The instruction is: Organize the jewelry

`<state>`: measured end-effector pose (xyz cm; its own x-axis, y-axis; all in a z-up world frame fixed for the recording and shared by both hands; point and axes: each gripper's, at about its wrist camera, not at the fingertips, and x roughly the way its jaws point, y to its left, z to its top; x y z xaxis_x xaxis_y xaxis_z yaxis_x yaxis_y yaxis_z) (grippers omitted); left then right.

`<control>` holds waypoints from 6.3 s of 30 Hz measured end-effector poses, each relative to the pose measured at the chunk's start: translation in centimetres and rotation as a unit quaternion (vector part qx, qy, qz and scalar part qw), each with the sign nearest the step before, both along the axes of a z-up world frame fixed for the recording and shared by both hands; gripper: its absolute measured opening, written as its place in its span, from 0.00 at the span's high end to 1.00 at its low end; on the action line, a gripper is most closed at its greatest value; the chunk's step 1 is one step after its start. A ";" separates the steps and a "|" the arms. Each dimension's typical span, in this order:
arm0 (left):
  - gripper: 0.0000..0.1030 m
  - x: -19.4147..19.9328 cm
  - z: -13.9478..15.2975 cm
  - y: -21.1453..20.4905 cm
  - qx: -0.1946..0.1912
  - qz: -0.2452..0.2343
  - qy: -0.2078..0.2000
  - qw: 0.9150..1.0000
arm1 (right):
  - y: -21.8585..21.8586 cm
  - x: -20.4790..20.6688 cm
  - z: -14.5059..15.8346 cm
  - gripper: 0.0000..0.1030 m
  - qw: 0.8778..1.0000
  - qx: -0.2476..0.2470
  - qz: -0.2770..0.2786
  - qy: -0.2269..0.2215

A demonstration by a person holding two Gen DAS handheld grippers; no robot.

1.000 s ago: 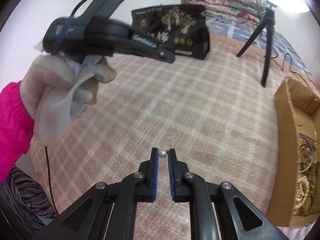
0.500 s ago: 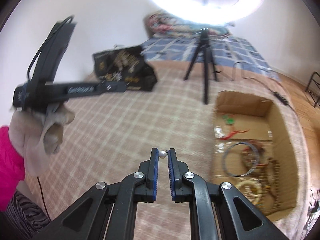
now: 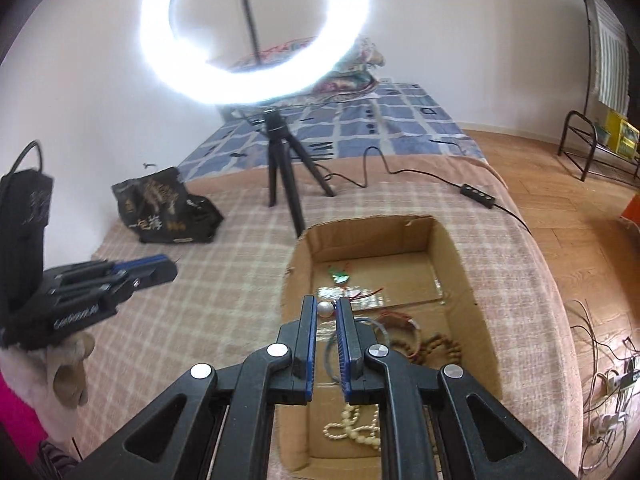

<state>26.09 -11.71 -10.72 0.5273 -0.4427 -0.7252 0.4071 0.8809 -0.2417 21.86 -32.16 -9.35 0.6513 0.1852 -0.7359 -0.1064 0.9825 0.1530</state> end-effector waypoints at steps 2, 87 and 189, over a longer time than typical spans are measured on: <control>0.94 -0.5 0.3 -1.2 0.000 -0.008 -0.005 1.000 | -0.8 0.5 0.0 0.93 1.000 0.000 -0.008 0.000; 0.15 -11.7 6.4 -0.4 0.051 0.029 -0.105 0.993 | -0.8 -7.3 7.9 0.00 0.988 -0.063 -0.097 -0.107; 0.00 -16.3 9.3 -1.8 0.065 0.061 -0.159 0.983 | -1.2 -14.1 7.1 0.00 0.985 -0.005 -0.122 -0.124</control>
<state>9.82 -13.48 -1.38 0.7799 -0.2762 -0.5617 0.3329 0.9430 -0.0015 7.79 -33.38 -2.21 0.8352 -0.0052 -0.5500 0.0993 0.9849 0.1415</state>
